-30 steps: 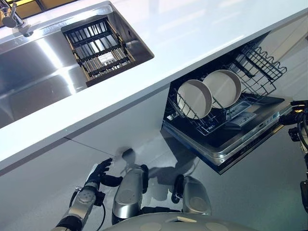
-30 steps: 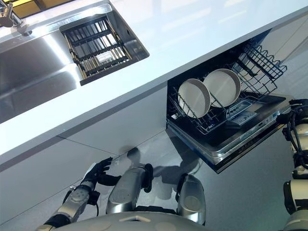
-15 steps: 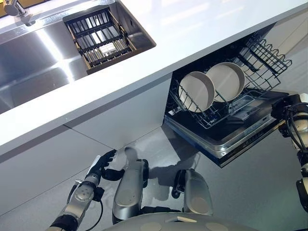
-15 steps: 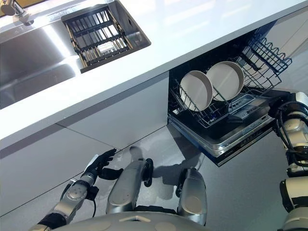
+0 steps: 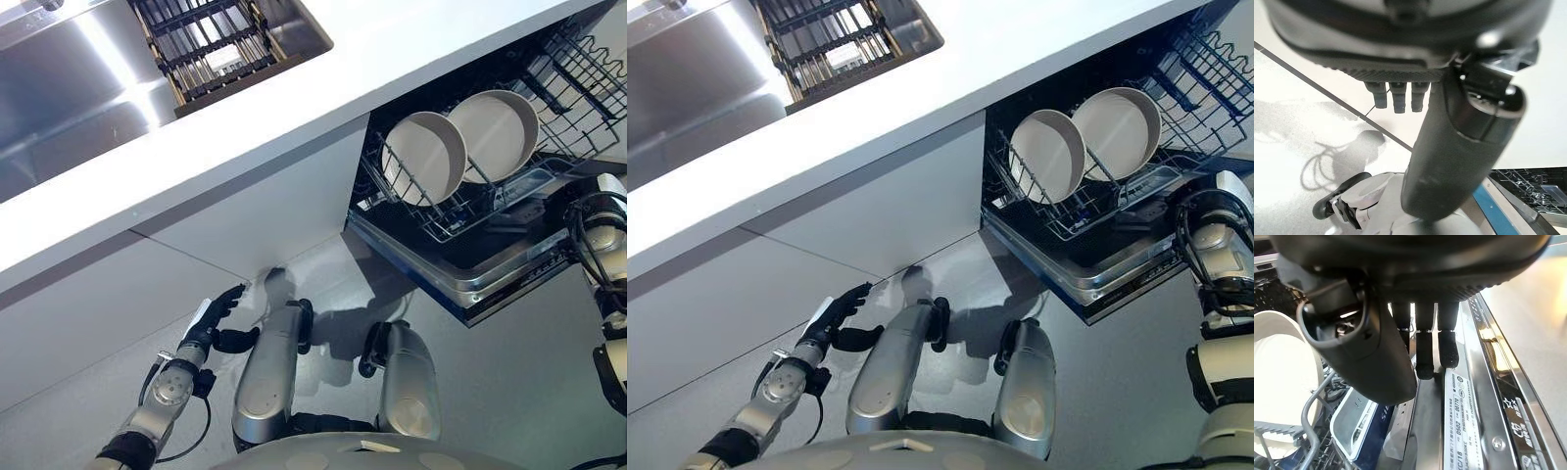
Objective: Pick up plates and place into dishwasher.
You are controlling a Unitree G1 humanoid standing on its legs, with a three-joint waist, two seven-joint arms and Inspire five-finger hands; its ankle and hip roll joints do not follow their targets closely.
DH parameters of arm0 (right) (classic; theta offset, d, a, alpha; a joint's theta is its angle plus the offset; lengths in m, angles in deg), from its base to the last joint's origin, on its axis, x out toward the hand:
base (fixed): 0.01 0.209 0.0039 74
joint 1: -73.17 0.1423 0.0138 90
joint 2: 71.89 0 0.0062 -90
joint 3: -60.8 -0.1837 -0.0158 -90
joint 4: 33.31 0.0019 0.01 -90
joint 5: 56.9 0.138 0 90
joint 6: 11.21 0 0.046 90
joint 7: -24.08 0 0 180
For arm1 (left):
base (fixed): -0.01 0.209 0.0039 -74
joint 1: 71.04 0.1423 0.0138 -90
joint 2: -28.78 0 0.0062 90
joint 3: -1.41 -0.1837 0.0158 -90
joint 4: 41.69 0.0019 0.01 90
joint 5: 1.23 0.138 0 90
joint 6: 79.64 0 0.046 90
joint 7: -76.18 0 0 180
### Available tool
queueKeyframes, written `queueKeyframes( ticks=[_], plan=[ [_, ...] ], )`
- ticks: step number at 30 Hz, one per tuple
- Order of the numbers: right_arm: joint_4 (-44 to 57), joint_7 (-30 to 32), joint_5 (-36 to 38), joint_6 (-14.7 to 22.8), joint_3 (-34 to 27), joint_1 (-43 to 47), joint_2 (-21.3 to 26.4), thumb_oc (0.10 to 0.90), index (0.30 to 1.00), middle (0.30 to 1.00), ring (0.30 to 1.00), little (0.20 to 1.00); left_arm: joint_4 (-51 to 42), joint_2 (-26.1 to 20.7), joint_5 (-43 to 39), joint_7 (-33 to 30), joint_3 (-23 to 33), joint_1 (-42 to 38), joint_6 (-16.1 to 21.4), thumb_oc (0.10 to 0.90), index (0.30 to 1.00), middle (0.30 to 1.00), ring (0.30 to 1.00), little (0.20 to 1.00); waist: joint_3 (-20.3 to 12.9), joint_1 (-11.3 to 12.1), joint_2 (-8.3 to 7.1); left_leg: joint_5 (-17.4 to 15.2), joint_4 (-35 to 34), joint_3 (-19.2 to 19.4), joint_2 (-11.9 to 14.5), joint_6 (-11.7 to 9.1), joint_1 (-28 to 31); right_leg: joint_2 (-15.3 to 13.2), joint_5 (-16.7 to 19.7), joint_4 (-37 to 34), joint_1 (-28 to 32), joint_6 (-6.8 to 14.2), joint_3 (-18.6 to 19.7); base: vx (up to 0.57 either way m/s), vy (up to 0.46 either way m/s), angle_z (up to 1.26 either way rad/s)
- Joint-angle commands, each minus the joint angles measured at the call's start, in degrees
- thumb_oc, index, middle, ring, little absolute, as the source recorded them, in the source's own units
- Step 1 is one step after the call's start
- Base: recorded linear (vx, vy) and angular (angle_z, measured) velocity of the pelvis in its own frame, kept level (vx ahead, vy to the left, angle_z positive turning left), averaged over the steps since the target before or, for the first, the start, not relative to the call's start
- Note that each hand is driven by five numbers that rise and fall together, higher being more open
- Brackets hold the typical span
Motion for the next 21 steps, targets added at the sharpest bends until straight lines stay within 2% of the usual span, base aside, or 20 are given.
queueKeyframes(
  ticks=[1,8,14,21],
  plan=[
    [-2.2,0.4,-2.1,3.3,2.3,7.3,3.2,0.1,0.3,0.3,0.3,0.2,-8.4,-1.6,-1.1,-1.6,-3.3,2.4,7.2,0.8,0.9,0.9,0.9,0.9,-3.5,2.2,0.82,-4.6,2.9,-1.9,1.1,0.3,1.7,0.5,2.1,2.8,1.8,-2.0,-2.1,0.0,0.0,0.0],
    [-4.3,-1.5,-3.5,2.8,4.2,8.9,1.8,0.1,0.3,0.3,0.3,0.2,-9.6,-1.9,-1.5,-2.2,-3.9,2.4,7.2,0.8,0.9,0.9,0.9,0.9,-3.0,2.8,1.36,-4.6,3.2,-2.2,0.8,0.2,1.1,-0.1,1.8,3.6,1.0,-2.0,-2.2,0.01,-0.001,0.02],
    [-7.6,-4.2,-3.1,3.2,6.5,11.6,0.1,0.1,0.3,0.3,0.3,0.2,-9.8,-1.9,-2.5,-3.0,-3.9,2.2,8.7,0.8,0.9,0.9,0.9,0.9,-2.3,3.8,2.08,-4.7,3.5,-2.6,0.3,0.3,0.3,-0.6,1.1,4.8,0.1,-2.1,-2.4,0.0,0.0,0.01],
    [-8.8,-6.1,-3.3,5.2,8.3,13.9,-0.9,0.1,0.3,0.3,0.3,0.2,-11.8,-2.5,-2.3,-2.5,-4.1,2.0,7.7,0.8,0.9,0.9,0.9,0.9,-2.0,4.8,2.5,-4.8,3.7,-3.1,0.0,0.4,0.3,-1.2,0.8,5.0,0.4,-2.4,-3.1,0.02,-0.013,0.1]
  ],
)
